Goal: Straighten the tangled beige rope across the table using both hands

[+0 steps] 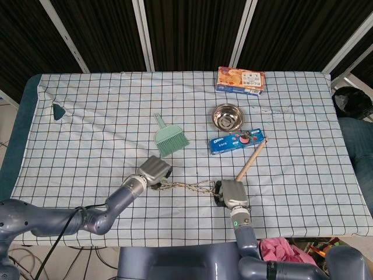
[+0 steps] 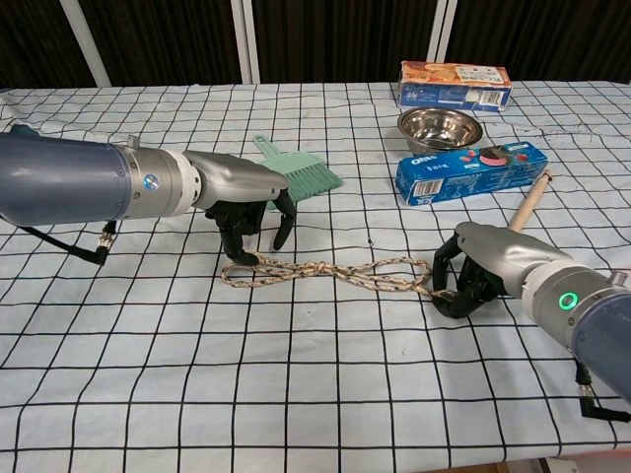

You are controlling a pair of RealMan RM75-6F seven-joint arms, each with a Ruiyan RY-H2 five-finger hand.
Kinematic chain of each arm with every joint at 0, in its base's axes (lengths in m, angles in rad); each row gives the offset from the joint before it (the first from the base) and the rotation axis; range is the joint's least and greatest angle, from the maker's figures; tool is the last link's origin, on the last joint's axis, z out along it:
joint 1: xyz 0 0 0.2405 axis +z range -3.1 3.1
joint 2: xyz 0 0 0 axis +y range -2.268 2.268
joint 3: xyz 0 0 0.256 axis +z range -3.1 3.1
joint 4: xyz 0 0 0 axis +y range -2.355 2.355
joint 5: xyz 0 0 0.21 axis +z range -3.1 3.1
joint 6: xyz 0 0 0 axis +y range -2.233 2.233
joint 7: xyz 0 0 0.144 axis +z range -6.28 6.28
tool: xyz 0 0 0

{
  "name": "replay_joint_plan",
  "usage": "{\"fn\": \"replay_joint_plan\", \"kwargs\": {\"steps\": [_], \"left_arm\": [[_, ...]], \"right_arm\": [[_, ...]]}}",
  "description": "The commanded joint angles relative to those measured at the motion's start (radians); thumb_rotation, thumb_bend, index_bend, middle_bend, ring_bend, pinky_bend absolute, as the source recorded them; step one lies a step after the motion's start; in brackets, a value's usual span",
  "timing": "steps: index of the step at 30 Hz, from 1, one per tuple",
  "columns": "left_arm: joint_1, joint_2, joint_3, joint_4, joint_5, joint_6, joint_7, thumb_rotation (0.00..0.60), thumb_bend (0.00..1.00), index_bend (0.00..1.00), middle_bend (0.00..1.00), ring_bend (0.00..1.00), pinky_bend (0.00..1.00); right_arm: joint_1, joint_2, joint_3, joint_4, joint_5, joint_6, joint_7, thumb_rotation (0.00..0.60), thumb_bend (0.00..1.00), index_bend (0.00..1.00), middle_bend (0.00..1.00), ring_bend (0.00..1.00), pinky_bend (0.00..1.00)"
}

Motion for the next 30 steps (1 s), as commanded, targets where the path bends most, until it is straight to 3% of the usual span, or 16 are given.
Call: {"fn": "replay_joint_plan", "kwargs": {"steps": [1, 30], "left_arm": [[-0.005, -0.002, 0.0, 0.008, -0.007, -0.013, -0.004, 0.6, 0.32, 0.46, 1.0, 0.9, 0.8], [-0.025, -0.041, 0.007, 0.069, -0.024, -0.034, -0.031, 0.6, 0.32, 0.48, 1.0, 0.91, 0.8]], "right_arm": [[-0.001, 0.0, 0.001, -0.002, -0.001, 0.001, 0.001, 0.6, 0.41, 0.62, 1.0, 1.0, 1.0], [-0.013, 0.001, 0.002, -0.011, -0.003, 0.002, 0.0, 0.6, 0.43, 0.63, 1.0, 1.0, 1.0]]}}
